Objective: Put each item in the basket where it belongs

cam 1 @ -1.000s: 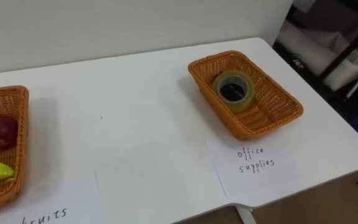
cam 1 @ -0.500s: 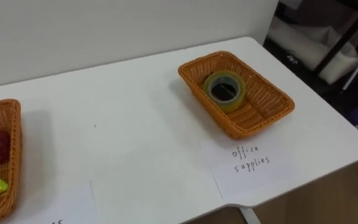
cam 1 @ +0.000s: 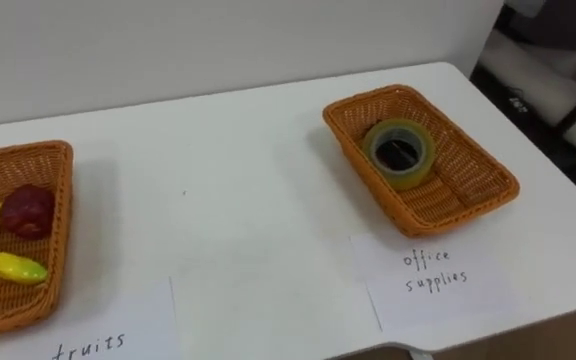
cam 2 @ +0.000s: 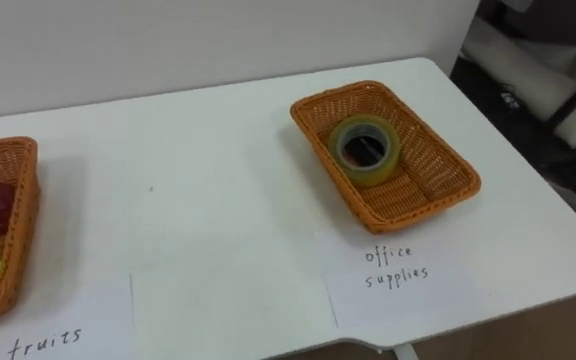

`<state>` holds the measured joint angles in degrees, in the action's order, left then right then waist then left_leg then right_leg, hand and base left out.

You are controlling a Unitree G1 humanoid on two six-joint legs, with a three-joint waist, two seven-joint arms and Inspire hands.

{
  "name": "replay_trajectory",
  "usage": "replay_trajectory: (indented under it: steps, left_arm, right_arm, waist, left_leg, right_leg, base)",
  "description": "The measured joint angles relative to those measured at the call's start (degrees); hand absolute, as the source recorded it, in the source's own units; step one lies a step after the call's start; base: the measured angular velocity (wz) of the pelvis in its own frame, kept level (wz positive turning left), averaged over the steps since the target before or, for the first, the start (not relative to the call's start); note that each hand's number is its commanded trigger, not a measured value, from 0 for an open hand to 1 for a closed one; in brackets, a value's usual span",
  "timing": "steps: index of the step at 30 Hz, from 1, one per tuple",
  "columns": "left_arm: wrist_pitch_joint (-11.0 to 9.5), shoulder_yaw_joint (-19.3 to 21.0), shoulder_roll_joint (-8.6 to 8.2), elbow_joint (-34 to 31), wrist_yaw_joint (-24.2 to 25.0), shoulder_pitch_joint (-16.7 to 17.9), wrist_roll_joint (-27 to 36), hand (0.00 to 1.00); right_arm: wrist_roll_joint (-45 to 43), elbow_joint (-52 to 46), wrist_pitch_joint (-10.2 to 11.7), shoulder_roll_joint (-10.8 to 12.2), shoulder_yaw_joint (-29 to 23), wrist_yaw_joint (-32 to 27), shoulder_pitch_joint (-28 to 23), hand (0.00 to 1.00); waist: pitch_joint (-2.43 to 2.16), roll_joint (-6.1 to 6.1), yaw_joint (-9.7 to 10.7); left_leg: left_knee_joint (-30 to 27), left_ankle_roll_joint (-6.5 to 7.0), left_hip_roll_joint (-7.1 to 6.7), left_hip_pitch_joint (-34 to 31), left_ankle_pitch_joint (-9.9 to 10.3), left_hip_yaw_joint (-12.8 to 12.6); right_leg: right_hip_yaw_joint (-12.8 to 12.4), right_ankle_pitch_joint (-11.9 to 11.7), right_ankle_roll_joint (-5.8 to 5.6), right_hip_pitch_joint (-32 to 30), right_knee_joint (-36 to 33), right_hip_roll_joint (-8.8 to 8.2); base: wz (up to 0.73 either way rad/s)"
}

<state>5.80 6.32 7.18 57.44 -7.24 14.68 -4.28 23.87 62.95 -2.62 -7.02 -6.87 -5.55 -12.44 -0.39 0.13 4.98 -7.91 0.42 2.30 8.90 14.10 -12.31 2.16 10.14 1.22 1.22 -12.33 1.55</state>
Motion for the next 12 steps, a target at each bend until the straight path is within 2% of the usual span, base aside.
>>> replay_trajectory:
  steps: [2, 4, 6, 12]
  left_arm:
    - [-0.59, -0.88, -0.08, -0.03, -0.05, 0.14, 0.32, 0.00]
    - [-1.20, -0.90, -0.08, -0.22, -0.05, 0.12, 0.21, 0.00]
    - [-1.24, -0.90, -0.08, -0.38, -0.06, 0.00, 0.14, 0.00]
    - [-1.28, -0.92, -0.07, -0.61, -0.08, 0.09, 0.02, 0.00]
  right_arm:
    - [-3.32, 0.05, 0.01, 0.09, 2.44, 2.78, 1.56, 0.00]
    - [-4.76, -0.14, 0.06, -0.09, 3.50, 4.04, 2.34, 0.00]
    - [-6.02, -0.60, 0.11, -0.20, 4.20, 5.08, 2.36, 0.00]
    - [-6.21, -0.19, 0.12, -0.10, 6.07, 8.58, 2.89, 0.00]
  waist:
    - [0.03, 0.05, -0.93]
    - [0.07, -0.03, -1.15]
    - [0.08, -0.10, -2.19]
    - [0.42, -0.39, -2.53]
  left_leg:
    - [-0.54, 0.00, -0.02, -0.54, 0.00, 0.78]
    - [-0.78, 0.00, -0.04, -0.89, 0.00, 1.61]
    - [-0.85, 0.00, -0.03, -1.21, 0.01, 1.89]
    - [-1.31, -0.08, -0.12, -1.47, -0.02, 4.29]
  right_leg:
    - [0.76, 0.01, -0.02, 0.11, 0.26, -0.21]
    - [1.60, 0.03, -0.02, 0.30, 0.63, -0.39]
    - [2.15, 0.05, 0.01, 0.26, 0.72, -0.43]
    - [4.53, 0.06, 0.04, 1.89, 1.91, -0.66]
  base:
    - [0.17]
    - [0.21]
    - [0.14]
    - [0.20]
